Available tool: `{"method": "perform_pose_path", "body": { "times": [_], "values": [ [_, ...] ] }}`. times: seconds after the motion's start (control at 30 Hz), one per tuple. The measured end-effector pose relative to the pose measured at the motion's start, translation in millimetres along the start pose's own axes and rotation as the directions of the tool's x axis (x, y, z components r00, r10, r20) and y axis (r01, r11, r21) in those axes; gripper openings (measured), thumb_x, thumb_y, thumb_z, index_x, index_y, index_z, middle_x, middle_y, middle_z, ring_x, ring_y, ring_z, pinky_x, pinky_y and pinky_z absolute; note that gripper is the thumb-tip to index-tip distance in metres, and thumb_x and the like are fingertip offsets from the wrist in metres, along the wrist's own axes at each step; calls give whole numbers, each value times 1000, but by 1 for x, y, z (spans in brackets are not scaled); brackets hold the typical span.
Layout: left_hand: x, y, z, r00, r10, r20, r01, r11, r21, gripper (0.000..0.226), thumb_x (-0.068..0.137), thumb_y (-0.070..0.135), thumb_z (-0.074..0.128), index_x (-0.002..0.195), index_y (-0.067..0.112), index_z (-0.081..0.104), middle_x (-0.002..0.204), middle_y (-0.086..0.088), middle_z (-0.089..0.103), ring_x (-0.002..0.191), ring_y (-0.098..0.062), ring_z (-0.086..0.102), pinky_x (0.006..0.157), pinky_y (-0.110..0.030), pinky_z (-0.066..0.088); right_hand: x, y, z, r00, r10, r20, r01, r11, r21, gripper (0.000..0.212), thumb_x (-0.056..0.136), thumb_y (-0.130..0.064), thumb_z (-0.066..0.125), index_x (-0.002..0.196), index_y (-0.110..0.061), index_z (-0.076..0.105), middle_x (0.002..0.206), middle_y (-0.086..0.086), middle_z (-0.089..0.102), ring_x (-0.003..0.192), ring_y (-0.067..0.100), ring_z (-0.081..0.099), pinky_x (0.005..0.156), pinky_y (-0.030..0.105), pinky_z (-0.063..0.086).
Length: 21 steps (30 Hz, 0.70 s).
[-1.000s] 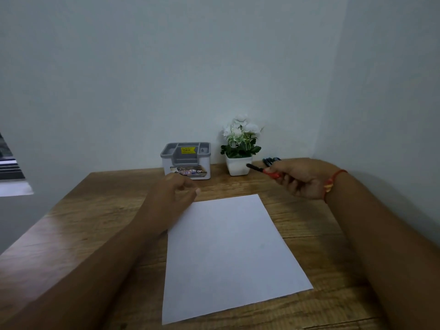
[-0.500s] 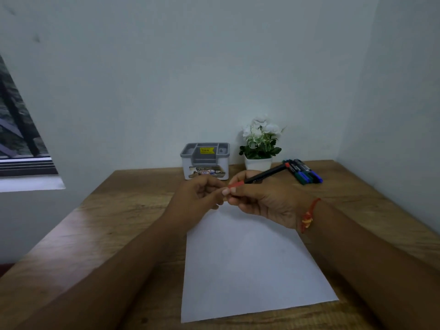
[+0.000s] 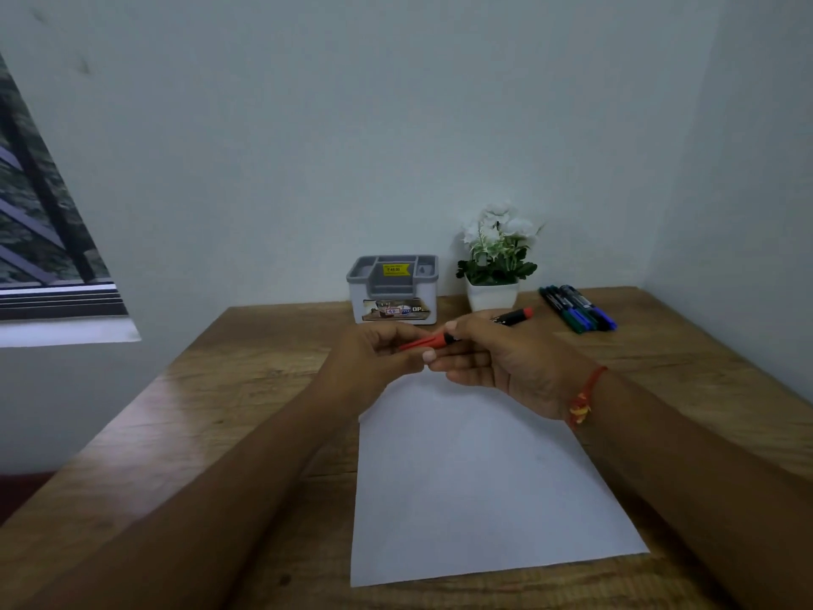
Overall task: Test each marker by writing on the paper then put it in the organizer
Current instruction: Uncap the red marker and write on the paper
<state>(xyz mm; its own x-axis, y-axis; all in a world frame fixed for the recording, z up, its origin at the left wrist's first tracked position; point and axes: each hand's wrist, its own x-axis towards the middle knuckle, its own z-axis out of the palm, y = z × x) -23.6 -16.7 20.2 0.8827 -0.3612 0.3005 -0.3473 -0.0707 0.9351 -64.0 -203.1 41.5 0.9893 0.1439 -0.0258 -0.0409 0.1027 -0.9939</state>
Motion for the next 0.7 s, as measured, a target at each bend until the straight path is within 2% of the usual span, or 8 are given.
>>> {"method": "perform_pose_path", "body": {
  "times": [0.13,0.27,0.37,0.53,0.6,0.67,0.7],
  "values": [
    [2,1,-1,996,-74,42,79,990,-119,22,84,1,65,104,7,70,100,-12,72,88,-17,70,76,-25,58,1,-1,-1,999,-48,24,47,999,11,27,101,-13,56,111,7,70,100,25,76,91,26,77,71,28,62],
    [3,1,-3,992,-110,69,119,983,-139,21,86,3,63,106,3,68,101,-16,71,88,-18,70,81,-29,58,1,-1,-1,996,-77,46,75,996,37,26,101,-8,53,112,11,69,100,29,75,91,30,77,73,30,63],
    [3,-1,-5,989,-134,68,143,977,-159,18,86,4,63,103,6,69,101,-15,72,90,-21,69,85,-32,57,1,1,-2,996,-64,60,60,996,66,28,102,-7,49,112,12,68,100,29,75,90,30,77,74,30,63],
    [4,1,-8,989,-125,84,137,977,-165,19,85,4,63,103,6,70,101,-13,72,92,-19,70,82,-27,57,2,-2,-2,996,-47,79,46,999,17,30,105,-14,46,112,2,70,101,26,76,94,30,77,74,31,64],
    [6,-1,-15,995,-81,56,84,994,-68,22,86,9,65,107,8,70,105,-8,72,98,-16,68,82,-22,54,1,-6,-6,995,-32,91,32,999,-3,33,107,-24,43,117,-8,69,103,25,76,95,31,76,74,33,64],
    [8,-6,-25,998,-49,-37,55,978,200,23,88,22,65,110,21,71,107,5,71,101,-9,64,79,-14,47,1,-7,-13,997,-55,57,57,998,-38,36,108,-35,41,114,-12,68,99,24,77,92,32,77,73,35,64],
    [8,-10,-31,996,-39,-85,68,926,371,23,90,28,63,112,27,70,108,13,68,99,-4,60,75,-12,42,1,-6,-17,996,-83,37,86,992,-92,36,107,-38,43,109,-12,68,97,22,77,91,31,77,74,37,64]
  ]
}}
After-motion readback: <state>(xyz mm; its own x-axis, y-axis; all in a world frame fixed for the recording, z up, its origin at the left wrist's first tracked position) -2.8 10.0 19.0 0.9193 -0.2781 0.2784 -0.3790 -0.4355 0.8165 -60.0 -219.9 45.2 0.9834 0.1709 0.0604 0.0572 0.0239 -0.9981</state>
